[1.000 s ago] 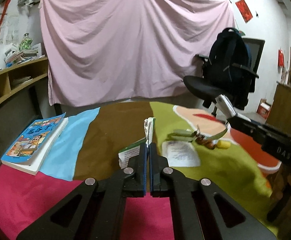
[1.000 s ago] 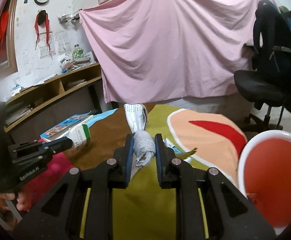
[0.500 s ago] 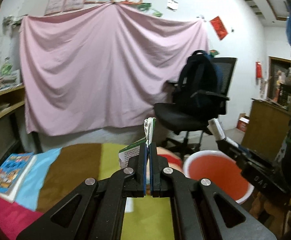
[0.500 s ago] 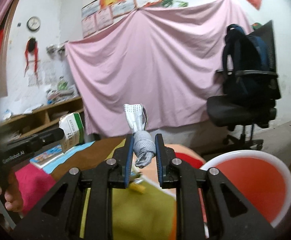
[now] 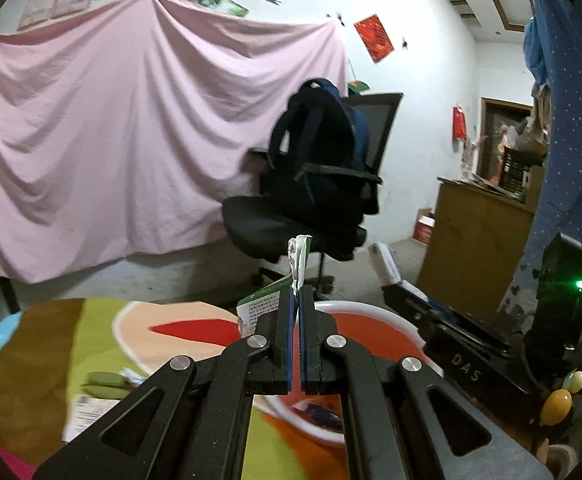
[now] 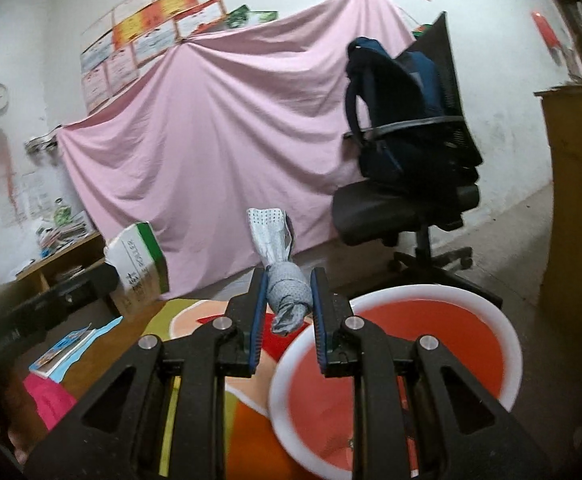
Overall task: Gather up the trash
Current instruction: 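Carry the sock and box over the bucket and open both grippers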
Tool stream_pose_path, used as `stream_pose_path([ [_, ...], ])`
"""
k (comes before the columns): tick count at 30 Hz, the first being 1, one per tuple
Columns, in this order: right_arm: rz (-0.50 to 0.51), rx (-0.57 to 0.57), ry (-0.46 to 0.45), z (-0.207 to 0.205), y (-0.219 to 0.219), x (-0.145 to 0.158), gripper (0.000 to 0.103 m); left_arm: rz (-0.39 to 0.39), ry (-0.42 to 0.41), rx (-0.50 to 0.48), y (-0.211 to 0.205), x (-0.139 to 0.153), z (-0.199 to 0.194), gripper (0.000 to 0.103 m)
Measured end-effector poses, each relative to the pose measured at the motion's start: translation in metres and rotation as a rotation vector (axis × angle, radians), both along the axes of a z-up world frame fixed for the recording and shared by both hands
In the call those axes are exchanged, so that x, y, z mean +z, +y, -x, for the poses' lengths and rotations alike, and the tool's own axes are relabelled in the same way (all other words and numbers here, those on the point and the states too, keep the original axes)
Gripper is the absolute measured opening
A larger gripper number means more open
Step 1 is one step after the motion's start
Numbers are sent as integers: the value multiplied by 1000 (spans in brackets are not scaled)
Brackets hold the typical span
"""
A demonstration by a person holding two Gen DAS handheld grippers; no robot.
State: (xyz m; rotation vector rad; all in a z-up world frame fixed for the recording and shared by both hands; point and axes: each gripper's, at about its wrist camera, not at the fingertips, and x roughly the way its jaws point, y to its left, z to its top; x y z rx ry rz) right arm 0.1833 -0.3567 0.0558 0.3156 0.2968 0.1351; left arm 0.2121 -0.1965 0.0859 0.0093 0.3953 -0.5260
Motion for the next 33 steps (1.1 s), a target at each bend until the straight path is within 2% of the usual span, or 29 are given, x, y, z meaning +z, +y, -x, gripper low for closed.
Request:
stream_pose_path([
  [9, -34, -49, 58, -4, -20, -10, 53, -5, 104, -63, -31, -17, -20, 1],
  [15, -48, -66, 100, -7, -27, -18, 54, 19, 203, -83, -36, -31, -34, 1],
  [20, -52, -77, 126, -11, -31, -22, 55, 34, 244, -83, -37, -36, -41, 1],
  [28, -65, -87, 145, -13, -34, -26, 68, 55, 295, -78, -33, -40, -49, 2],
  [33, -63, -87, 147, -13, -34, -26, 73, 56, 302, -67, -30, -40, -50, 2],
])
